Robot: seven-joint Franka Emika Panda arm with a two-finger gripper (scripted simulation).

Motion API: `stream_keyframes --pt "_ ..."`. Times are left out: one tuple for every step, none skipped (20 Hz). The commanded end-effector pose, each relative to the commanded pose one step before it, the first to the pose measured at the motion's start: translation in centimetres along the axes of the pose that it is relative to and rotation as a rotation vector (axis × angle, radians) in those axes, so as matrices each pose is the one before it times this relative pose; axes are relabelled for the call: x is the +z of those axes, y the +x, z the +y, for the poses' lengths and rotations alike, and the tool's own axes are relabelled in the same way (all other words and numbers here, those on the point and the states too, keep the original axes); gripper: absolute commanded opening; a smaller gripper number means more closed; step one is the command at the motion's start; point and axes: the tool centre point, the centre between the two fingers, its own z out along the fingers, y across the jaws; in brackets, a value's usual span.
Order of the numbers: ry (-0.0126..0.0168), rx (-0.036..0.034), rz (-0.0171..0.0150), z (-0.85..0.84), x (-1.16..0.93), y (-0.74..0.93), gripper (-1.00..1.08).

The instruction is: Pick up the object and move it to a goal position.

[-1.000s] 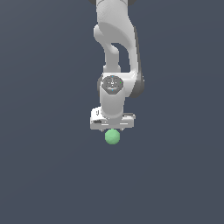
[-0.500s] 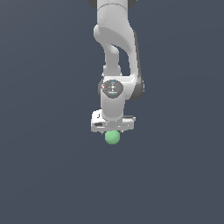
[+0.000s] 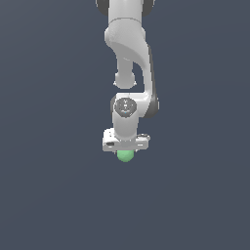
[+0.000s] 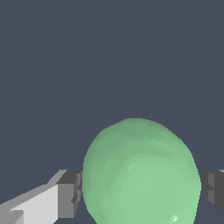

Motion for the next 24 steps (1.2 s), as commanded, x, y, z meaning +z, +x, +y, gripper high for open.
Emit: stream_keyframes --pt "0.00161 -0.00087 -0.01627 -0.103 1.578 -0.534 1.0" --pt "0.0 0.0 0.0 0.002 0.056 0.037 1.0" --pt "0.0 0.0 0.0 0.001 0.011 0.016 1.0" --pt "0.0 0.0 0.0 0.0 0.0 0.0 -1.0" --pt "0.0 0.0 0.0 0.0 0.0 0.0 -1.0" --pt "0.0 0.0 0.0 0.0 0.0 0.0 -1.0" --pt "0.0 0.0 0.0 0.0 0.0 0.0 -1.0" --pt "0.0 0.0 0.0 0.0 0.0 0.0 -1.0" --pt "0.0 0.0 0.0 0.0 0.0 0.0 -1.0" --pt "0.0 0.0 0.0 0.0 0.0 0.0 -1.0" --pt "0.0 0.0 0.0 0.0 0.0 0.0 -1.0" --pt "0.0 0.0 0.0 0.0 0.0 0.0 -1.0" --pt "0.0 0.0 0.0 0.0 0.0 0.0 -1.0" --pt "-0.00233 0.00055 0.03146 0.122 -1.764 1.059 -1.0" --pt "0.0 0.0 0.0 0.04 -0.02 0.01 -1.0" --pt "0.0 0.0 0.0 0.12 -0.058 0.03 -1.0" --pt "0.00012 -0.00003 -0.00068 0.198 -0.053 0.053 -1.0" --pt "0.0 0.0 0.0 0.28 -0.137 0.07 -1.0" --pt "0.0002 -0.00005 -0.00118 0.359 -0.099 0.096 -1.0" --pt "0.00011 -0.00003 -0.00068 0.44 -0.171 0.115 -1.0" --pt "0.00015 -0.00004 -0.00096 0.512 -0.188 0.135 -1.0" --pt "0.00018 -0.00005 -0.00118 0.577 -0.206 0.154 -1.0" --pt "0.00017 -0.00005 -0.00118 0.634 -0.234 0.169 -1.0" --pt "0.00017 -0.00005 -0.00118 0.684 -0.259 0.183 -1.0"
